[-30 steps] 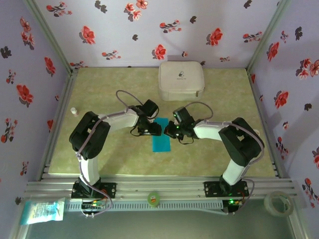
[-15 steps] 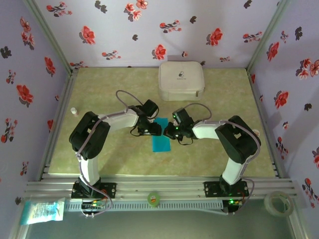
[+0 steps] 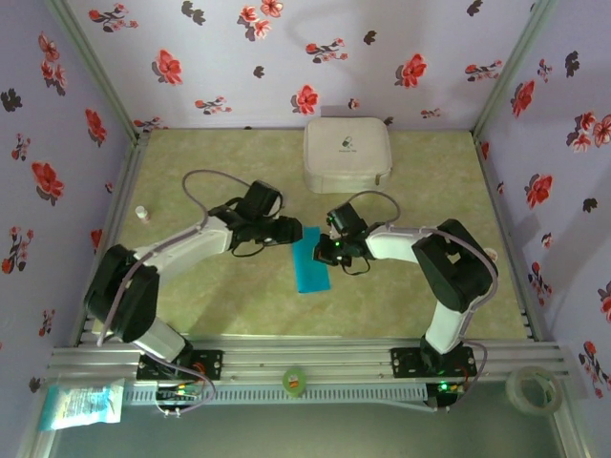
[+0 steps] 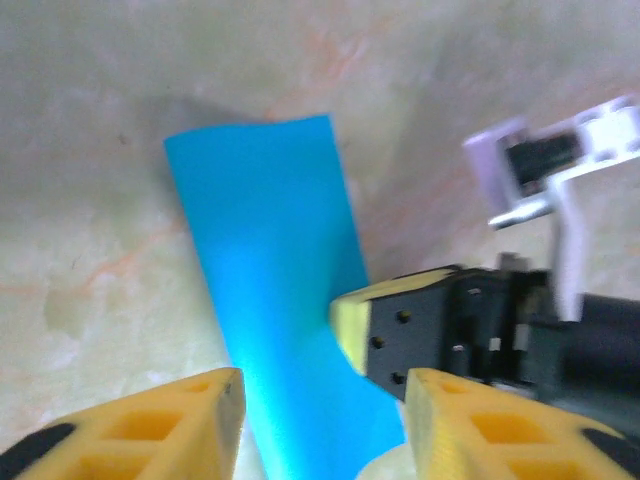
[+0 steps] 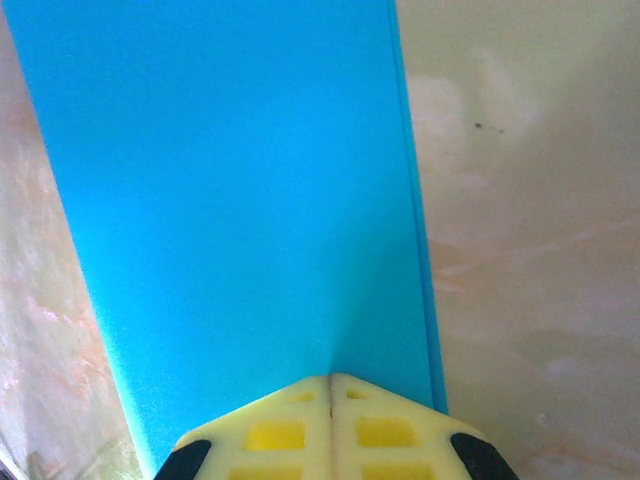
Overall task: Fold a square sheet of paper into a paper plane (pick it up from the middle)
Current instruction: Hold the square sheet of paper at the center of the table, then first fold the square sheet of paper in half at the center of the table.
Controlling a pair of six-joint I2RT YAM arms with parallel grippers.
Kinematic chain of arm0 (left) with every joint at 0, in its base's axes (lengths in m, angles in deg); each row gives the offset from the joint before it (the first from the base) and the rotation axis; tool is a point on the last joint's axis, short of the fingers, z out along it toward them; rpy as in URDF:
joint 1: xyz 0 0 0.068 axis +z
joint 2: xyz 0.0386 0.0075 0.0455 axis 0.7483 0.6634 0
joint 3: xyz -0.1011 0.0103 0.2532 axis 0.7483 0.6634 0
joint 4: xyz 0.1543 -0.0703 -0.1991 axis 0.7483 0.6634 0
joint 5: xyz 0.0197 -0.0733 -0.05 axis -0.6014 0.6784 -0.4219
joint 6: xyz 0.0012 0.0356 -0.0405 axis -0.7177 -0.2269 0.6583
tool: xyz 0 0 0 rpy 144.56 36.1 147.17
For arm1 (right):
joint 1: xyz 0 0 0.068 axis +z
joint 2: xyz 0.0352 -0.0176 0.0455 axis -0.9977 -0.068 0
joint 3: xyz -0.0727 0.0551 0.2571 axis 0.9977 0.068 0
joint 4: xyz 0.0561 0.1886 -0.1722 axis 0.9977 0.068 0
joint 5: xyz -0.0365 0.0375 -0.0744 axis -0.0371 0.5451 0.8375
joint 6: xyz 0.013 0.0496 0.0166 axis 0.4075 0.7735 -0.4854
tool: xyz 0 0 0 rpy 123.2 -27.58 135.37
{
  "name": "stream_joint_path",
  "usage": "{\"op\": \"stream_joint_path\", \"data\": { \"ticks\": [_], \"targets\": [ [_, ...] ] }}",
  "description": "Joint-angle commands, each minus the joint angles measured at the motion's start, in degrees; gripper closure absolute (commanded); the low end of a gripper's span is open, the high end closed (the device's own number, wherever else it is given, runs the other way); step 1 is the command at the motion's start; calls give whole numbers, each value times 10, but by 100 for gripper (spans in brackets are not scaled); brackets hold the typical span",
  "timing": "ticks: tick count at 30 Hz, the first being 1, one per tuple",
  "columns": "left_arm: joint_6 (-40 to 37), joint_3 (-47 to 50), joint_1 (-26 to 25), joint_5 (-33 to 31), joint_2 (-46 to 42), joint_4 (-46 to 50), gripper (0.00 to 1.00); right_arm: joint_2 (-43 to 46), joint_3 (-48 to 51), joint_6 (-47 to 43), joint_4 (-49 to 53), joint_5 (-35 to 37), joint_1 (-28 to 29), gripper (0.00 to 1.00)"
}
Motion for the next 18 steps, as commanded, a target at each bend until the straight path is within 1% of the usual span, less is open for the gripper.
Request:
{"op": "stream_joint_path", "data": {
  "ticks": [1,2,5,7,9,18],
  "targets": [
    [32,40,11,83,6,-74,67,-24,-1,-19,76,20,-5,100],
    [43,49,12,104,12,-101,74,-24,0,-16,71,19,-5,100],
    [69,74,12,140,30,-164,93,-21,5,-10,69,22,-5,100],
    [79,85,12,152,43,-190,100,-19,7,-8,68,25,-5,100],
    [82,93,13,165,58,-211,100,-18,9,-7,68,27,-5,100],
    [79,113,13,181,105,-243,100,-19,14,3,60,29,-5,100]
  ]
}}
